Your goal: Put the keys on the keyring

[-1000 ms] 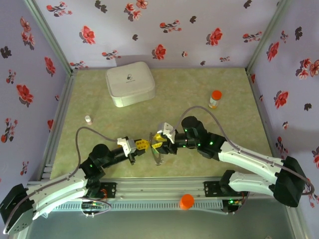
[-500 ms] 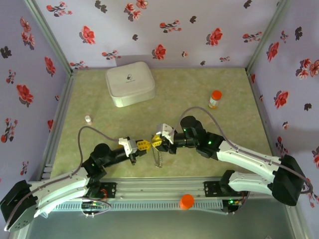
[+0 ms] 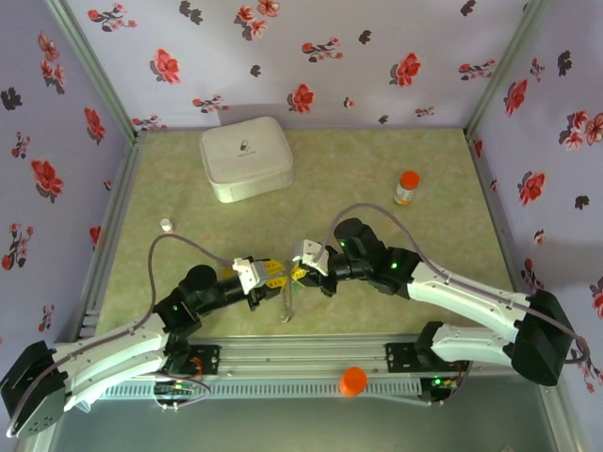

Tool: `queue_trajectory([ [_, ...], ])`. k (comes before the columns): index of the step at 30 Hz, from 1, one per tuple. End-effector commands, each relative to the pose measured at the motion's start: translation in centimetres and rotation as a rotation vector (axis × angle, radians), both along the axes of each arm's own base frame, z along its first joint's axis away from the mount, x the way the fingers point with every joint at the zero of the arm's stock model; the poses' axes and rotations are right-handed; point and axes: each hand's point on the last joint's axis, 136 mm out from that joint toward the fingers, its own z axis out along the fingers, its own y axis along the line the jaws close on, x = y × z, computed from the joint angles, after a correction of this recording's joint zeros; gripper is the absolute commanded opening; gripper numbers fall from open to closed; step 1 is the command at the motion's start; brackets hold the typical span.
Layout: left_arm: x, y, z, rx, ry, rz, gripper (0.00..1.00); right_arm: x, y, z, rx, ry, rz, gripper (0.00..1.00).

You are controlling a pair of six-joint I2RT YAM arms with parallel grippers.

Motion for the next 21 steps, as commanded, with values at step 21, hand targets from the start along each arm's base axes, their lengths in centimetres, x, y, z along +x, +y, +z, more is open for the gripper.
queue_trajectory([
  [21, -1.1, -2.1, 0.5, 0.094, -0.055, -0.141, 0.00, -0.9, 0.8, 0.8, -0.131, -0.100, 0.097, 0.00],
])
